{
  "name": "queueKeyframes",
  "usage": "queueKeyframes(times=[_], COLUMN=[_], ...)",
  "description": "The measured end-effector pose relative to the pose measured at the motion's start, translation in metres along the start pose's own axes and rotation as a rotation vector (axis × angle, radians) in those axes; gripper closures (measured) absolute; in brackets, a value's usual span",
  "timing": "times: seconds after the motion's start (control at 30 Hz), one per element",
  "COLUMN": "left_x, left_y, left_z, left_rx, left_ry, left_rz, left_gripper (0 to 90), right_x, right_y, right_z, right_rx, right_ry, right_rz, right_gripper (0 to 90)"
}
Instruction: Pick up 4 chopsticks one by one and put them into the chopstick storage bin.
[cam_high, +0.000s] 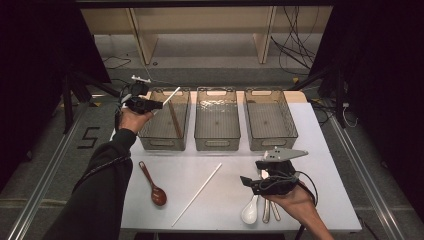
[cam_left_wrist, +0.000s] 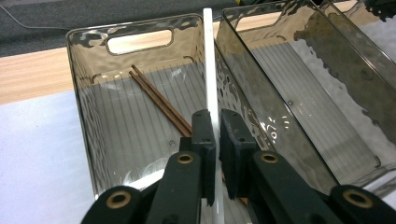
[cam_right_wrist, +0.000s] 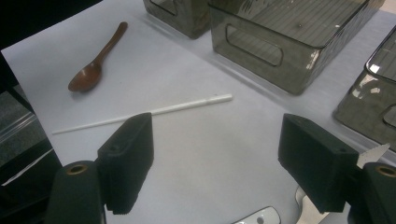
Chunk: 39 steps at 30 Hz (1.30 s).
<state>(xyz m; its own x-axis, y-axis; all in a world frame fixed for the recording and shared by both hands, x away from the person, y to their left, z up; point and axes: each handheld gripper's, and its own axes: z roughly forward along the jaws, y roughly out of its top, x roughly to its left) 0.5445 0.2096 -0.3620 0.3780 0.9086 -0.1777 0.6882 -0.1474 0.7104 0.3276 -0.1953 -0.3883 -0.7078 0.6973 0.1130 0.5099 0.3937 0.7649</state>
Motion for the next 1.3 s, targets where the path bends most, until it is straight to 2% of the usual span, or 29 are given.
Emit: queueKeyframes(times=[0.8,0.93,1.03,1.07,1.13,1.3], left_x=[0.0,0.001,0.001,0.001,0.002,-0.002], left_y=[0.003,0.003,0.002,0.002,0.002,0.003], left_z=[0.021,0.023,0.023,0.023,0.023,0.017], left_rx=[0.036,0.03,0.002,-0.019,-0.037,-0.048], left_ry=[0.011,0.014,0.021,0.014,-0.002,-0.016], left_rz=[0.003,0.001,-0.009,-0.017,-0.033,-0.024], left_gripper=[84.1,83.9,82.6,79.2,65.4,56.5], right_x=[-0.001,-0.001,-0.001,-0.001,-0.001,-0.001], right_y=[0.0,0.0,0.0,0.0,0.0,-0.001], right_z=[0.0,-0.001,0.0,0.0,0.0,0.0], right_rx=[0.002,0.002,0.002,0.002,0.003,0.006], right_ry=[0.001,0.003,0.003,0.003,0.004,0.005], right_rz=[-0.001,-0.003,-0.002,-0.002,-0.003,-0.003], right_gripper=[27.6,27.6,27.6,27.6,27.6,27.6])
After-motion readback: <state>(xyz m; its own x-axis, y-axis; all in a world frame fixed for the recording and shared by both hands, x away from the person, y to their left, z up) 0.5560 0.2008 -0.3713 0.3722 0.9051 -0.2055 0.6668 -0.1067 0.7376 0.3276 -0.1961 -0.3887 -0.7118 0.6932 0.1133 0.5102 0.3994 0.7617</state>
